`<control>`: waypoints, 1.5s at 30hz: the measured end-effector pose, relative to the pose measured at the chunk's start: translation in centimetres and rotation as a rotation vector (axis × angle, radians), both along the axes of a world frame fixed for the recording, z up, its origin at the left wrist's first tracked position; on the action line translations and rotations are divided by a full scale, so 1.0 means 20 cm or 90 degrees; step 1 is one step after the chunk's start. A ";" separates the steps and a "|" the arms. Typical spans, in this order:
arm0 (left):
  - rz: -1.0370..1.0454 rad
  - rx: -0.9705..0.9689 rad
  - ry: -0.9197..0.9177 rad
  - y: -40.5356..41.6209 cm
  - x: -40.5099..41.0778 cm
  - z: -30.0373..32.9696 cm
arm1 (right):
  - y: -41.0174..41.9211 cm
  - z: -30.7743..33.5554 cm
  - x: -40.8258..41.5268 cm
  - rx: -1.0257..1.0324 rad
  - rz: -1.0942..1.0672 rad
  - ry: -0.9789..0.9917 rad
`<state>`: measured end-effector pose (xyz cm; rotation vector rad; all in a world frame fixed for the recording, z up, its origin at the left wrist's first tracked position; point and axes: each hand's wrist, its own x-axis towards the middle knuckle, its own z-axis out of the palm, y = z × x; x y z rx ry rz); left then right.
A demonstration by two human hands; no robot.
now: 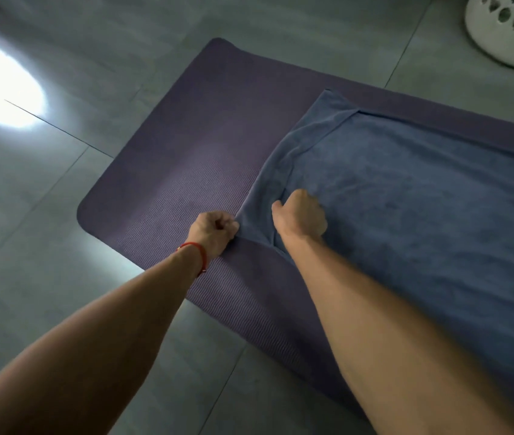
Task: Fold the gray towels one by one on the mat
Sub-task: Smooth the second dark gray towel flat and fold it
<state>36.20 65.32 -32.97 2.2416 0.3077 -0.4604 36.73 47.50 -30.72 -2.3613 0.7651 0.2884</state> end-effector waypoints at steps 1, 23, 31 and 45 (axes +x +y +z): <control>0.001 -0.015 -0.002 0.00 0.00 0.01 | 0.01 -0.02 0.01 0.028 0.006 -0.011; 0.044 -0.125 0.005 0.01 -0.04 -0.01 | -0.15 -0.07 0.10 0.218 -0.097 -0.032; 0.051 -0.143 0.026 0.01 -0.03 -0.02 | -0.26 -0.09 0.21 0.317 -0.128 -0.088; 0.084 -0.127 0.022 -0.03 -0.03 -0.02 | -0.59 -0.13 0.68 0.222 -0.132 -0.099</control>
